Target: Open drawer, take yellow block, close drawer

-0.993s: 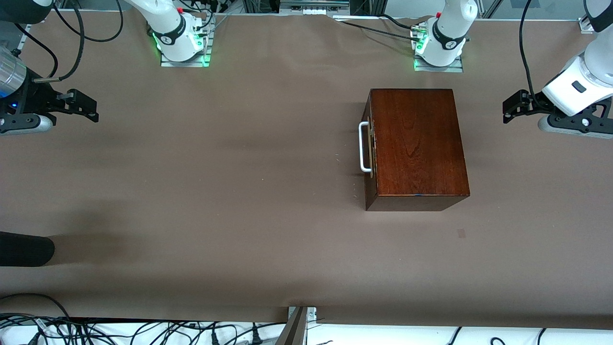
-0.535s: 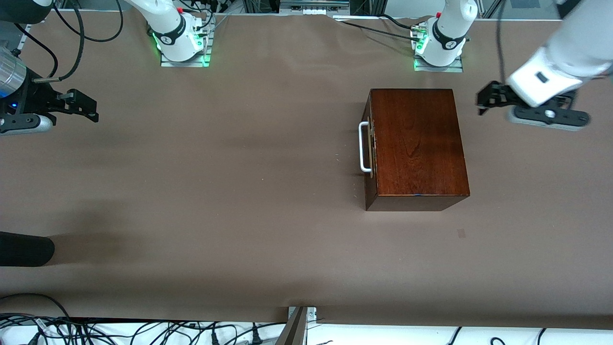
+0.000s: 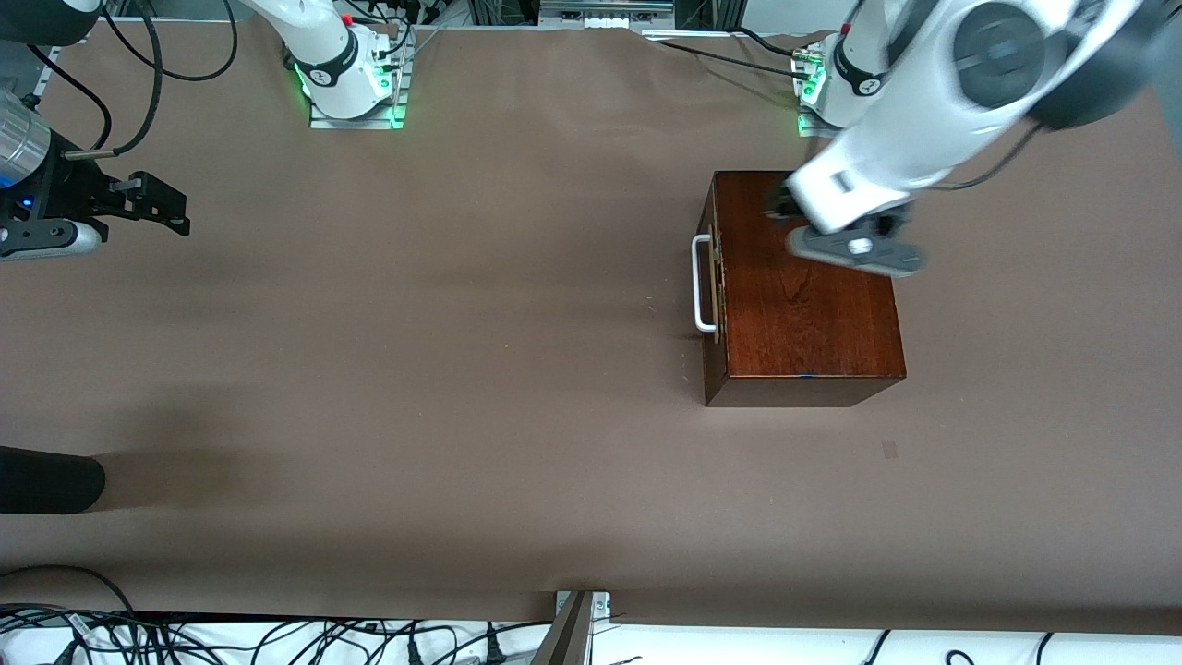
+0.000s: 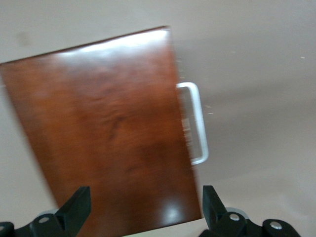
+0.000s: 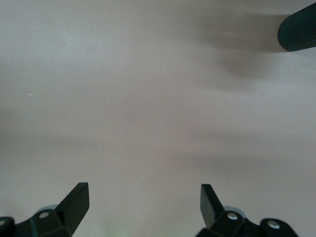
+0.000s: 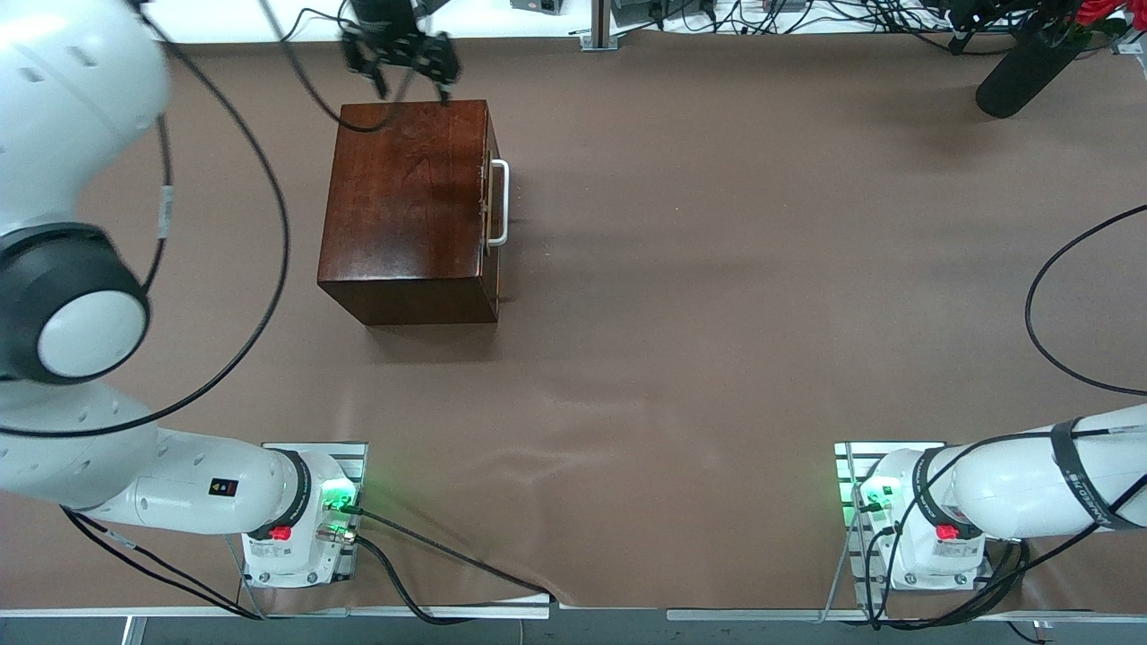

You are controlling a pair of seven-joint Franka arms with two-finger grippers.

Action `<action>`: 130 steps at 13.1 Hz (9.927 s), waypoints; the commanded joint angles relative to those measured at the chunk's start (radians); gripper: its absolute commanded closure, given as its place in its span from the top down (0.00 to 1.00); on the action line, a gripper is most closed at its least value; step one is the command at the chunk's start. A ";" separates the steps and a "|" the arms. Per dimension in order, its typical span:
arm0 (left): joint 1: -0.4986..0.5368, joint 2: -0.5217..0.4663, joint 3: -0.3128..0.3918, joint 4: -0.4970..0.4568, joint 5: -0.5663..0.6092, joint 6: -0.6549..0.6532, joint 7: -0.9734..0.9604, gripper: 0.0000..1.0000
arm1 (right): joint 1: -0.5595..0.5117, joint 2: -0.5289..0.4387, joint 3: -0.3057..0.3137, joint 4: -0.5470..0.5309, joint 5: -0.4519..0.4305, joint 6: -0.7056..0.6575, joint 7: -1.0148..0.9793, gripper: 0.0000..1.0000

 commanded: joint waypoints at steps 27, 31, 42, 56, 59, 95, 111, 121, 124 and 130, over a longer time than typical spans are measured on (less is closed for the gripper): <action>-0.303 0.342 0.002 -0.101 0.409 0.270 -0.531 1.00 | -0.004 0.002 0.002 0.013 0.012 0.001 0.006 1.00; -0.306 0.361 0.002 -0.100 0.432 0.284 -0.544 1.00 | -0.006 0.002 0.000 0.013 0.013 0.010 0.006 1.00; -0.317 0.422 0.001 -0.078 0.413 0.447 -0.561 1.00 | -0.006 0.002 0.000 0.013 0.015 0.012 0.007 1.00; -0.376 0.465 0.001 0.043 0.321 0.450 -0.591 1.00 | -0.003 0.004 0.002 0.013 0.018 0.012 0.001 1.00; -0.378 0.479 -0.001 0.057 0.321 0.450 -0.604 1.00 | -0.004 0.004 0.002 0.013 0.018 0.012 -0.004 1.00; 0.057 -0.019 -0.001 0.182 0.156 -0.265 0.153 1.00 | 0.414 0.165 0.034 0.099 0.048 0.014 -0.155 1.00; 0.352 0.043 0.013 0.199 0.226 -0.201 0.381 1.00 | 0.638 0.691 0.367 0.580 -0.059 0.316 -0.321 1.00; 0.510 -0.276 0.004 -0.269 0.038 0.192 0.380 1.00 | 0.723 0.867 0.361 0.688 -0.156 0.342 -0.393 1.00; 0.515 -0.267 0.004 -0.249 0.037 0.192 0.379 1.00 | 0.726 0.880 0.358 0.689 -0.159 0.343 -0.393 1.00; 0.512 -0.259 0.001 -0.233 0.039 0.189 0.379 1.00 | 0.726 0.907 0.342 0.709 -0.159 0.376 -0.393 1.00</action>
